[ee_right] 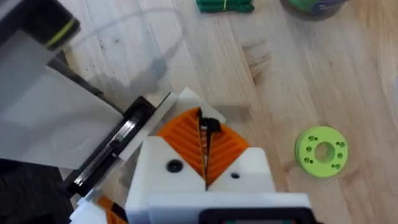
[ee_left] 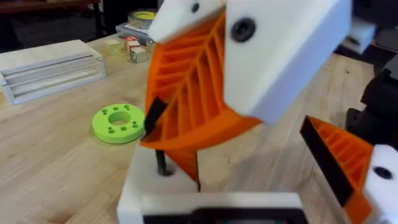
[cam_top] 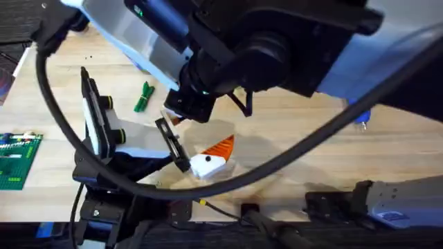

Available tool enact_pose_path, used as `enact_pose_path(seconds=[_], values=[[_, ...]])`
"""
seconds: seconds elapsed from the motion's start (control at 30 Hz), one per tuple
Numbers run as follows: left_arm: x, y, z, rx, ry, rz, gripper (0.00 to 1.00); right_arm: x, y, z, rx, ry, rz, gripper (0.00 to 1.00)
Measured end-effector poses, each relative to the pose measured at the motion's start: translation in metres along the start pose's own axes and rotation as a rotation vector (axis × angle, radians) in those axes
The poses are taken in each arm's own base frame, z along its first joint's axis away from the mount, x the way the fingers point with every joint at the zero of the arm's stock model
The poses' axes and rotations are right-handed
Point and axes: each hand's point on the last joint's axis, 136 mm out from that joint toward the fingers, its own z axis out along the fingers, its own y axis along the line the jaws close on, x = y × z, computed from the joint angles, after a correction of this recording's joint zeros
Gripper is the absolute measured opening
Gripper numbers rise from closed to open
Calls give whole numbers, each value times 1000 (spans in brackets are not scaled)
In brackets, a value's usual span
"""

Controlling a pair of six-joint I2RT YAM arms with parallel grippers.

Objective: Pick up the gripper from the table and insert it into the empty holder that is missing its gripper. Then pick up a screw, insert it into the mounting hole, and use the screwdriver to tighten it. Finally, clean up the table by picking up the vegetable and placing it into the bucket.

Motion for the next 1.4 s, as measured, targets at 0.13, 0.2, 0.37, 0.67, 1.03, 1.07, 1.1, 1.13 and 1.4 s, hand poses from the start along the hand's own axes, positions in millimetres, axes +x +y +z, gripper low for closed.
enact_pose_path(seconds=[0.13,0.2,0.37,0.67,1.03,1.07,1.1,1.13,1.4], values=[[0,0,0,0,0,-1,993,0,-1,0,6,1,0,7],[0,0,0,0,0,0,993,0,-1,0,6,1,0,7],[0,0,0,0,0,-1,993,0,-1,0,9,2,0,7],[0,0,0,0,0,0,993,0,-2,0,12,3,-1,7],[0,0,0,0,0,0,993,1,-2,0,13,4,-1,7],[0,0,0,0,0,0,993,1,-2,0,13,4,0,7],[0,0,0,0,0,0,993,1,-2,0,13,4,0,7],[0,0,0,0,0,0,993,1,-2,0,13,4,0,7],[0,0,0,0,0,2,993,2,-4,-2,23,7,-1,7]])
